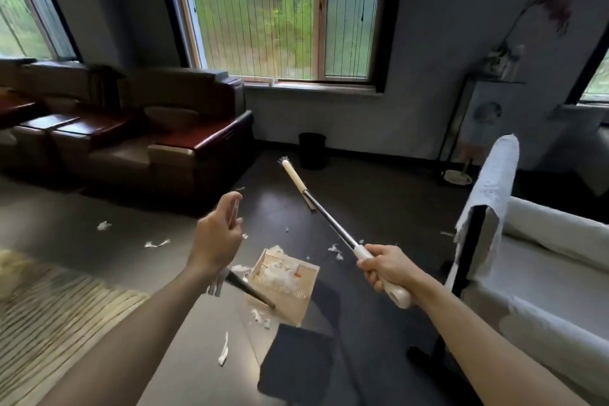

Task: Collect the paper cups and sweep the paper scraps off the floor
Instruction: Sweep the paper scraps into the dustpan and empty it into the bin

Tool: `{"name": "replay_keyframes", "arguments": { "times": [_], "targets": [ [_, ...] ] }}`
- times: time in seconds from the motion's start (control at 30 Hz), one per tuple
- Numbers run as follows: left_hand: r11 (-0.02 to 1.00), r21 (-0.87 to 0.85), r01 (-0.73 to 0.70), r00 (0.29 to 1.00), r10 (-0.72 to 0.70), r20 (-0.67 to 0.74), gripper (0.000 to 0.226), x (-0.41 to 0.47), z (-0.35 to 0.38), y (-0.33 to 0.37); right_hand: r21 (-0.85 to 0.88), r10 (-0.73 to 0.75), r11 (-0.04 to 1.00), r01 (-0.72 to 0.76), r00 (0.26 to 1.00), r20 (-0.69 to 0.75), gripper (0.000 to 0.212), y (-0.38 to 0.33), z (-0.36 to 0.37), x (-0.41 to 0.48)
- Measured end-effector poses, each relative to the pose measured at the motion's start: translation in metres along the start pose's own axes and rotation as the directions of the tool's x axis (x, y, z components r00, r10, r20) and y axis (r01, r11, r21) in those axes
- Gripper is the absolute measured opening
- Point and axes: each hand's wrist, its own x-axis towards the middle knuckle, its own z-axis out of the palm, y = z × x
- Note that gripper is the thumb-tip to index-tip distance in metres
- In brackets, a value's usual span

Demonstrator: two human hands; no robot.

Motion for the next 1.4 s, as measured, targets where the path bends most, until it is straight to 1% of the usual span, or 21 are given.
{"name": "replay_keyframes", "arguments": {
  "times": [0.1,0.23,0.33,0.43,0.57,0.73,0.87,0.97,1.2,1.33,1.4],
  "targets": [
    [1.000,0.010,-0.011,1.000,0.011,0.014,0.042,0.074,0.032,-0.020,0.023,0.015,1.000,-0.015,1.000,-0.007,0.019,-0.039,-0.013,0.074],
    [0.999,-0.012,0.031,0.999,-0.031,0.026,0.040,0.162,0.064,-0.046,0.066,0.039,0.997,-0.038,0.999,-0.009,0.030,-0.079,-0.016,0.166],
    [0.996,-0.077,0.046,0.999,-0.044,0.029,0.040,0.236,0.093,-0.071,0.100,0.052,0.994,-0.051,0.999,0.001,0.031,-0.110,-0.017,0.241],
    [0.992,-0.117,0.039,0.997,-0.031,0.065,0.042,0.312,0.124,-0.097,0.077,0.054,0.996,-0.053,0.999,-0.002,0.026,-0.137,-0.015,0.316],
    [0.980,-0.196,0.046,0.992,-0.022,0.123,0.044,0.413,0.161,-0.123,0.109,0.054,0.993,-0.053,0.999,-0.004,0.027,-0.177,-0.014,0.402],
    [0.986,-0.168,0.018,0.992,0.003,0.124,0.042,0.522,0.203,-0.147,0.151,0.079,0.986,-0.075,0.997,-0.025,0.031,-0.224,-0.019,0.506],
    [0.987,-0.160,0.010,0.993,0.009,0.119,0.042,0.613,0.244,-0.174,0.193,0.104,0.977,-0.094,0.994,-0.043,0.035,-0.257,-0.025,0.605],
    [0.992,-0.124,-0.006,0.995,0.019,0.102,0.042,0.681,0.279,-0.196,0.181,0.114,0.978,-0.101,0.991,-0.064,0.040,-0.278,-0.032,0.684],
    [0.995,-0.104,0.004,0.996,0.005,0.084,0.043,0.816,0.339,-0.229,0.136,0.124,0.984,-0.116,0.991,-0.052,0.034,-0.341,-0.060,0.831],
    [0.991,-0.133,0.024,0.997,-0.013,0.078,0.044,0.886,0.364,-0.248,0.168,0.143,0.977,-0.133,0.989,-0.046,0.032,-0.370,-0.060,0.897],
    [0.991,-0.131,0.009,0.996,0.003,0.088,0.043,0.927,0.376,-0.258,0.174,0.141,0.976,-0.132,0.989,-0.041,0.032,-0.385,-0.060,0.927]
  ]
}}
